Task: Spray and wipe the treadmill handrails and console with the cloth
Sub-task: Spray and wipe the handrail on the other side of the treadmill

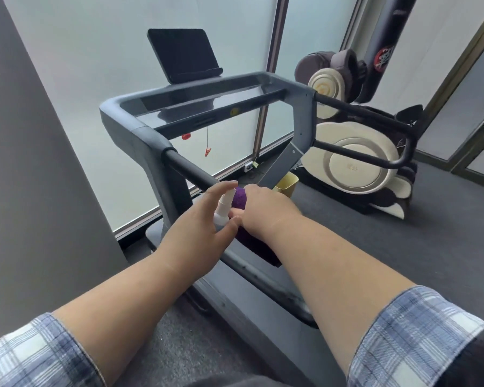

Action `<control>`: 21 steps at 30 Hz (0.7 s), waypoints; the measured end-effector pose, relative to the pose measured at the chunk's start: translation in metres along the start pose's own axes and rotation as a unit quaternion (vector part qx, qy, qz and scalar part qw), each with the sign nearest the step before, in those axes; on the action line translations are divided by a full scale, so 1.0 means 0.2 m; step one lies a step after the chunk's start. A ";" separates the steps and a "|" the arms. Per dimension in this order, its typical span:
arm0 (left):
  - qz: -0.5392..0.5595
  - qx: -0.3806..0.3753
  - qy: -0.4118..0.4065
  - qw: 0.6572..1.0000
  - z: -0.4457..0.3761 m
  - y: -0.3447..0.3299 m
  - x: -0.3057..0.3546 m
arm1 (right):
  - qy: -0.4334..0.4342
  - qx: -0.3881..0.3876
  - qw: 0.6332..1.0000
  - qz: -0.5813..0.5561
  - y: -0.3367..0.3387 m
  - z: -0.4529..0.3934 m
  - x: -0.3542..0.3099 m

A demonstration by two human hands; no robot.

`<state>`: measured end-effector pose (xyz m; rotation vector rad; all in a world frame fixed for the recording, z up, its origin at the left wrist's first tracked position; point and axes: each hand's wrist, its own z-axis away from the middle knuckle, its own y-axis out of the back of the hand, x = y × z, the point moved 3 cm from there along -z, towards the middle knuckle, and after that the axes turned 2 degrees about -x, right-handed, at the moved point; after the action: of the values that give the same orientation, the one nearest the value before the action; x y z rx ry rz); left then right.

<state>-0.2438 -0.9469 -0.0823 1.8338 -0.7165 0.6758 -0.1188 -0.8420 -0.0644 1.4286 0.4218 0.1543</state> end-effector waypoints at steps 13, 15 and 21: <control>0.001 0.003 0.021 1.000 0.37 -0.40 0.36 | 0.010 0.020 0.997 -0.073 0.02 0.52 0.47; -0.002 0.004 0.027 1.000 0.41 -0.43 0.40 | 0.019 0.058 0.993 -0.099 0.00 0.58 0.52; -0.011 -0.008 0.043 0.999 0.53 -0.48 0.44 | 0.061 0.216 0.932 -0.286 -0.26 0.81 0.73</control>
<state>-0.1021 -1.0304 -0.1107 1.7839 -0.6435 0.7272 0.0681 -0.9468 -0.1298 1.6671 1.0031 -0.3450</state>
